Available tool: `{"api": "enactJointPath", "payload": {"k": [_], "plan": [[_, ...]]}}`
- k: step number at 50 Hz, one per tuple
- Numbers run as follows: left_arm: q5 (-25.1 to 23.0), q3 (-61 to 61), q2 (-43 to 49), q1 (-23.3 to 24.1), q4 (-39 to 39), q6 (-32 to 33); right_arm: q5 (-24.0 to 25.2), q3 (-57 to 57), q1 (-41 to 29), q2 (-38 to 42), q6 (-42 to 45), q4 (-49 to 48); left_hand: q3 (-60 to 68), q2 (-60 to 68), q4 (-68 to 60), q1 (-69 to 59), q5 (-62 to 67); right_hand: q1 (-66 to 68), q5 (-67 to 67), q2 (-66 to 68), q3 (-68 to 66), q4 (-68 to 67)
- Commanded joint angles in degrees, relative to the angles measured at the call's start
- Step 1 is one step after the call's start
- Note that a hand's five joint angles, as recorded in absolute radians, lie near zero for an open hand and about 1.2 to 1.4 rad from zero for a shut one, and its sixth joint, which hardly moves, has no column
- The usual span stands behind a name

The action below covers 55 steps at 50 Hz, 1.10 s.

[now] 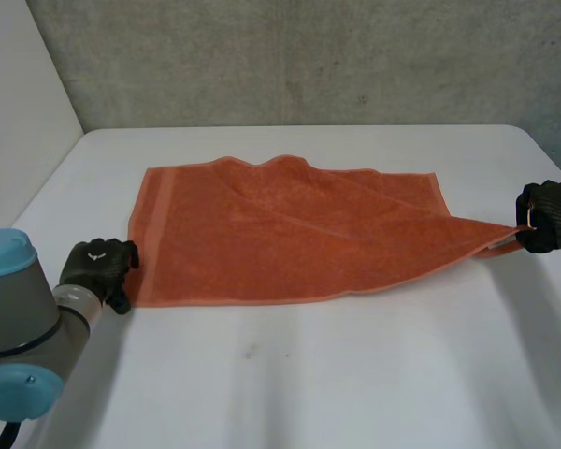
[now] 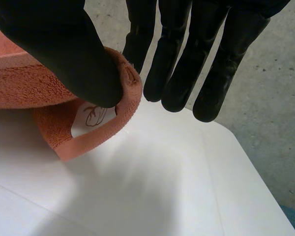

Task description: Fold the laundry

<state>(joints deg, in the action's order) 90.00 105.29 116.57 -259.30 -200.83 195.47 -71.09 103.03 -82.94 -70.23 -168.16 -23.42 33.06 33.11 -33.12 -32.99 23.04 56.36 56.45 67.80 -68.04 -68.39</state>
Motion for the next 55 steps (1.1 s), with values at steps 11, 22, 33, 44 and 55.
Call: {"api": "enactJointPath", "payload": {"k": [11,22,33,44,55], "plan": [[0.00,-2.99,3.40,0.02,-0.09,0.26,0.25,0.33,0.15,0.00,0.03,0.04,5.41,5.36,-5.35,-5.49,5.43,23.64,13.55,12.20,-11.96,-11.61],[0.00,-5.00,5.16,0.02,-0.09,0.35,0.25,0.24,-0.03,0.00,0.11,0.04,7.43,7.38,-7.37,-7.50,7.45,23.64,13.55,12.20,-11.96,-11.61],[0.00,-6.94,5.69,0.02,-0.27,0.35,0.25,0.33,-0.03,0.00,0.11,-0.04,13.65,13.60,-13.59,-13.73,13.67,23.64,13.55,12.20,-11.96,-11.61],[-0.52,-8.00,6.39,0.02,-0.70,0.35,0.25,0.33,-0.12,0.00,0.11,-0.04,19.01,18.96,-18.96,-19.09,19.04,23.64,13.55,12.20,-11.96,-11.61],[-2.37,-7.91,6.92,0.02,-2.20,0.44,0.25,0.25,-0.20,0.00,0.11,-0.04,28.52,28.47,-28.46,-28.59,28.54,23.64,13.55,12.20,-11.96,-11.61]]}}
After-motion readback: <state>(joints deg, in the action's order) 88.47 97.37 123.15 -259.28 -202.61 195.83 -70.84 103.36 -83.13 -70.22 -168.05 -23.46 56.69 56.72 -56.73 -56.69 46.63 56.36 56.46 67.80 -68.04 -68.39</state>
